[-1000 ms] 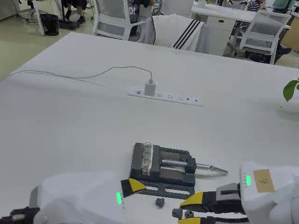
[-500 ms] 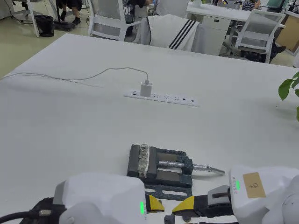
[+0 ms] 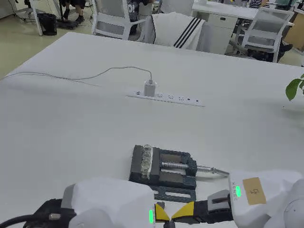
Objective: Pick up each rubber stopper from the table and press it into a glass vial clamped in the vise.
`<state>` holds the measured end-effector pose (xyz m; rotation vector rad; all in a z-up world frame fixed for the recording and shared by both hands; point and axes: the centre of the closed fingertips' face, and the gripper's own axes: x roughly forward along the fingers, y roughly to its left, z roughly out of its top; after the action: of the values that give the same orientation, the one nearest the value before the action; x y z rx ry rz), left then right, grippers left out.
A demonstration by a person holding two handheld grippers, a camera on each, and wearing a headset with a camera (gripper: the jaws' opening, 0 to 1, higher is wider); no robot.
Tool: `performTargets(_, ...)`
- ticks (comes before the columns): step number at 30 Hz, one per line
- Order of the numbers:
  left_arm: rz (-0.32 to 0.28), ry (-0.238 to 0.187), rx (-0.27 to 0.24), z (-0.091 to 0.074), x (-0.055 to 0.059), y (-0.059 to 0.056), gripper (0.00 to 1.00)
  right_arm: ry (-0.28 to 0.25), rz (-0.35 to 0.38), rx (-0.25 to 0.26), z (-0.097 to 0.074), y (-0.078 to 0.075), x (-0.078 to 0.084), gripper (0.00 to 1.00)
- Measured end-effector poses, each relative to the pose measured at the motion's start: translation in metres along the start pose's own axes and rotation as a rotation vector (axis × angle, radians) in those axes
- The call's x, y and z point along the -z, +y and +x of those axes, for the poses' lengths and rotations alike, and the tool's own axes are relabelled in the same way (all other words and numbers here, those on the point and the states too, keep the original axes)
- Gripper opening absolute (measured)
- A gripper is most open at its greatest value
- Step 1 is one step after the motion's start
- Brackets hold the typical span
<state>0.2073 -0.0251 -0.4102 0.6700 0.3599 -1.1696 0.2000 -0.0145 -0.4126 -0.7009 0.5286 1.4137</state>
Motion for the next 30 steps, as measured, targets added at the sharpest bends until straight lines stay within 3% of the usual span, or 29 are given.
performTargets(9, -0.026, -0.012, 0.012, 0.001, -0.002, -0.002, 0.05, 0.010, 0.007, -0.023, -0.002, 0.002, 0.003, 0.10)
performTargets(20, -0.066, -0.042, -0.020, 0.000, -0.007, 0.012, 0.05, -0.001, 0.011, -0.018, -0.005, -0.009, -0.002, 0.12)
performTargets(30, -0.031, -0.061, 0.001, -0.001, -0.014, 0.019, 0.05, -0.020, 0.002, -0.006, -0.014, -0.018, -0.006, 0.09)
